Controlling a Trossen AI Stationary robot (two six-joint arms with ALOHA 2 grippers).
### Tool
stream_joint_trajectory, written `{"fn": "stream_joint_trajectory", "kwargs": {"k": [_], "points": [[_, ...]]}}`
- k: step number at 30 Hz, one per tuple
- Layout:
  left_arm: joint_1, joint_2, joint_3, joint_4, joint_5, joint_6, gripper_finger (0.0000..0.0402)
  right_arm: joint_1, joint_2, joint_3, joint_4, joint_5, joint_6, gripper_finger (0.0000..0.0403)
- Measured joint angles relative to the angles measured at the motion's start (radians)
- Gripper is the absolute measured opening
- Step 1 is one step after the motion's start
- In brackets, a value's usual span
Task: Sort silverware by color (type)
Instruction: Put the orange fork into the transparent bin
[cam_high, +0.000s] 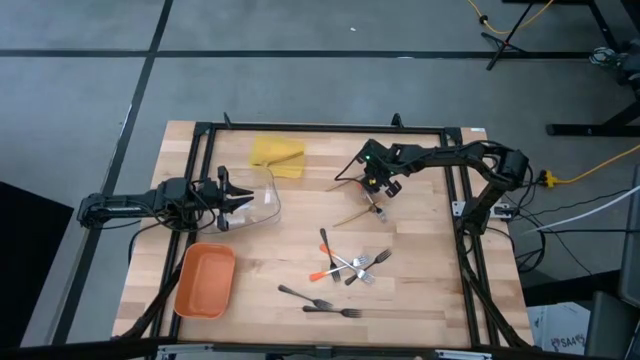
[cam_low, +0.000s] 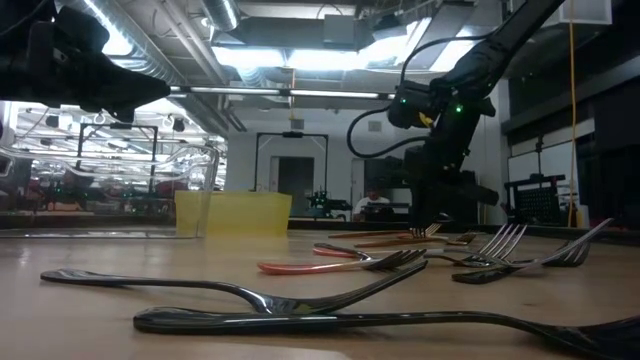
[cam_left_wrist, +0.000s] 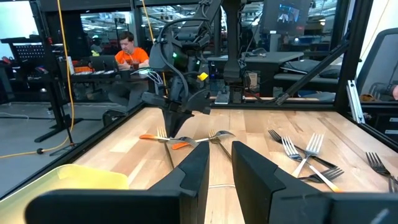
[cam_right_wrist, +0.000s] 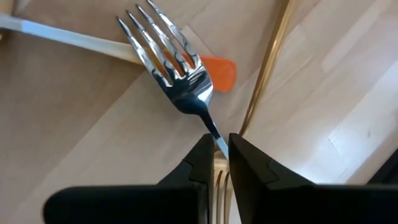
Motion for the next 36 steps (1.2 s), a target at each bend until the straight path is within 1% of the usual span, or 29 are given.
{"fn": "stream_joint_trajectory", "kwargs": {"k": [4, 8, 15, 26, 36], "points": [[0.0, 0.0, 0.0, 0.0, 0.0, 0.0, 0.0063, 0.0, 0.0, 0.0, 0.0, -0.003, -0.017, 0.004], [0.0, 0.0, 0.0, 0.0, 0.0, 0.0, 0.0063, 0.0, 0.0, 0.0, 0.0, -0.035, -0.017, 0.004], [0.0, 0.0, 0.0, 0.0, 0.0, 0.0, 0.0063, 0.0, 0.003, 0.0, 0.001, -0.035, -0.017, 0.004], [0.0, 0.0, 0.0, 0.0, 0.0, -0.001, 0.0063, 0.0, 0.054, 0.004, 0.012, -0.023, -0.029, 0.004], [0.0, 0.0, 0.0, 0.0, -0.003, -0.001, 0.0063, 0.0, 0.058, 0.003, 0.007, -0.043, -0.043, 0.0039]]}}
